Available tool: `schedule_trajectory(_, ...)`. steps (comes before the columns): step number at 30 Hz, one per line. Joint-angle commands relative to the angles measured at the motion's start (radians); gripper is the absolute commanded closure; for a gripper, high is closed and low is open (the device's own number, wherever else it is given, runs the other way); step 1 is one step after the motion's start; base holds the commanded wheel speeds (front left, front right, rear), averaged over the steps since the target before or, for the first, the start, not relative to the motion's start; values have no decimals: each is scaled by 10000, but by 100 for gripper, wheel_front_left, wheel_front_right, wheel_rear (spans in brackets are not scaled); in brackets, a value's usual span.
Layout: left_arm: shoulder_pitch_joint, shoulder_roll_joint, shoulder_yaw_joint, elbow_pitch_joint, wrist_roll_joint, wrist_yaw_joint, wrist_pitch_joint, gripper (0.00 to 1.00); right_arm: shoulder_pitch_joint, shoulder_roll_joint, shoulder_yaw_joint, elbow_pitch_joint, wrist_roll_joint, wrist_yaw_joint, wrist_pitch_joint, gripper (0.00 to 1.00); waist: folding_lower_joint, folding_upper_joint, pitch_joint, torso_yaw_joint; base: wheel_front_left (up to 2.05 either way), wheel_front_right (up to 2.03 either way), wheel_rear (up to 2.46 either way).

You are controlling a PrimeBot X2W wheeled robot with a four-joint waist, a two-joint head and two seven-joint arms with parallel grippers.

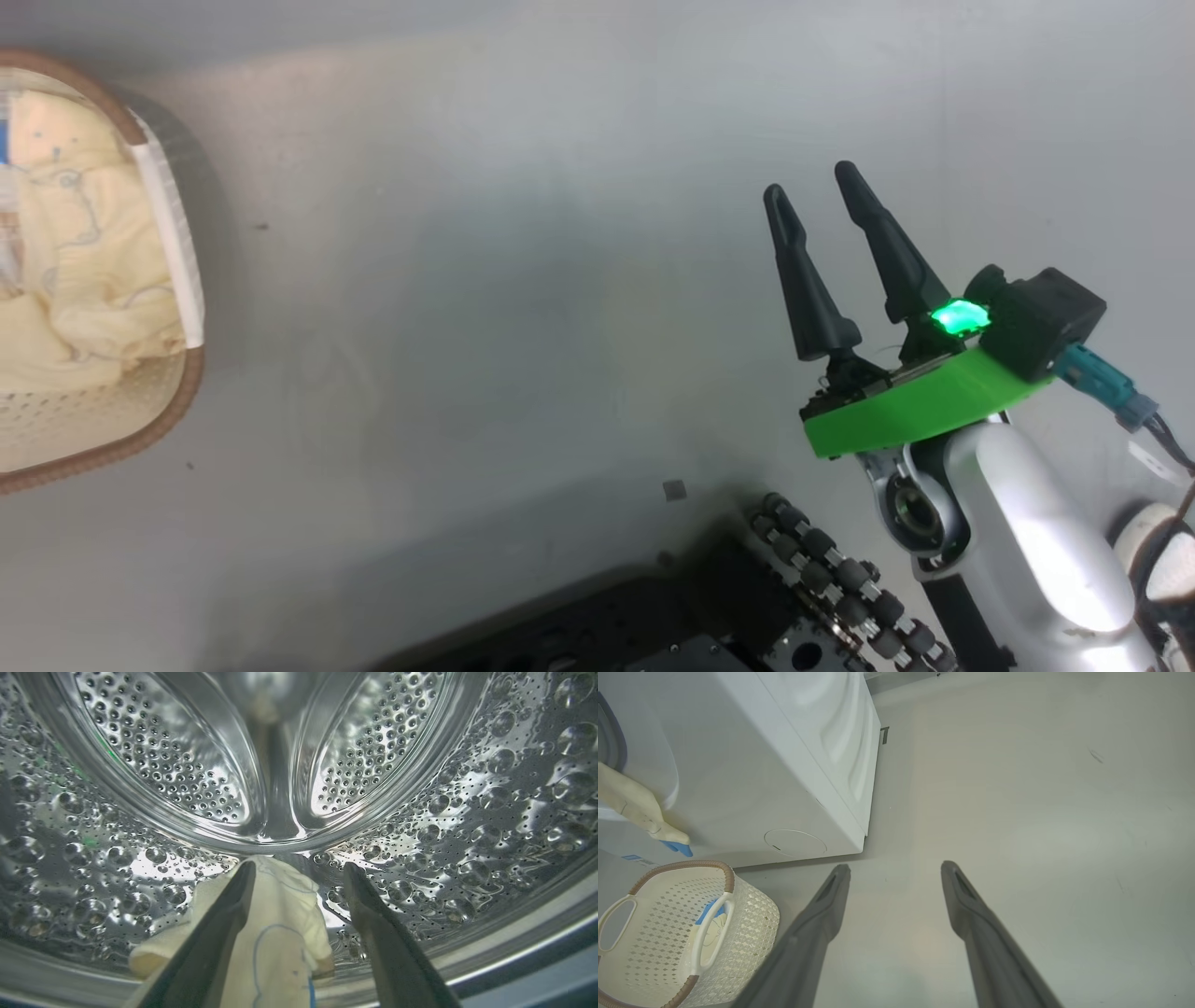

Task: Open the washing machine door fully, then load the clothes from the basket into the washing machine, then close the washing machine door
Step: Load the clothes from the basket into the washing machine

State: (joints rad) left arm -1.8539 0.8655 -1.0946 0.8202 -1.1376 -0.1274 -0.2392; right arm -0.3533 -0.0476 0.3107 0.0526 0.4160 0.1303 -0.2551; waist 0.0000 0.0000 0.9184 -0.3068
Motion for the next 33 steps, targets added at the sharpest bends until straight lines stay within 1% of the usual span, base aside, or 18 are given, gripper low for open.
schedule_trajectory(1, 3, 308, 266, -184, -266, -33, -128, 0, 372, -26, 2, -164, -134, 4, -67, 0, 0, 0, -358, 221, 0, 0, 0)
schedule_trajectory(3, 178, 306, 235, -224, -379, -33, -154, 0, 379, -26, -58, -133, -205, 4, -67, 0, 0, 0, -487, 289, 0, 0, 0)
schedule_trajectory(8, 1211, 188, 18, -592, -779, -33, -215, 0, 405, -26, -357, 23, -580, 4, -67, 0, 0, 0, -1217, 719, 0, 0, 0)
schedule_trajectory(12, 2144, 87, 445, -981, -930, -33, -221, 0, 391, -26, -602, 166, -863, 4, -67, 0, 0, 0, -1837, 1105, 0, 0, 0)
schedule_trajectory(18, 4052, -237, 1308, -1489, -862, -33, -223, 0, 534, -26, -917, 496, -1249, 4, -67, 0, 0, 0, -3046, 1702, 0, 0, 0)
schedule_trajectory(24, 5988, -620, 2410, -2018, -400, -33, -224, 0, 802, -26, -1268, 817, -1536, 4, -67, 0, 0, 0, -4398, 2282, 0, 0, 0)
schedule_trajectory(28, 7263, -726, 2847, -2439, 828, -33, -225, 0, 1012, -26, -1429, 1031, -1676, 4, -67, 0, 0, 0, -5299, 2624, 0, 0, 0)
schedule_trajectory(33, 9101, -1204, 3917, -2894, 1545, -33, -225, 0, 1305, -26, -1486, 1283, -1734, 4, -67, 0, 0, 0, -6409, 2931, 0, 0, 0)
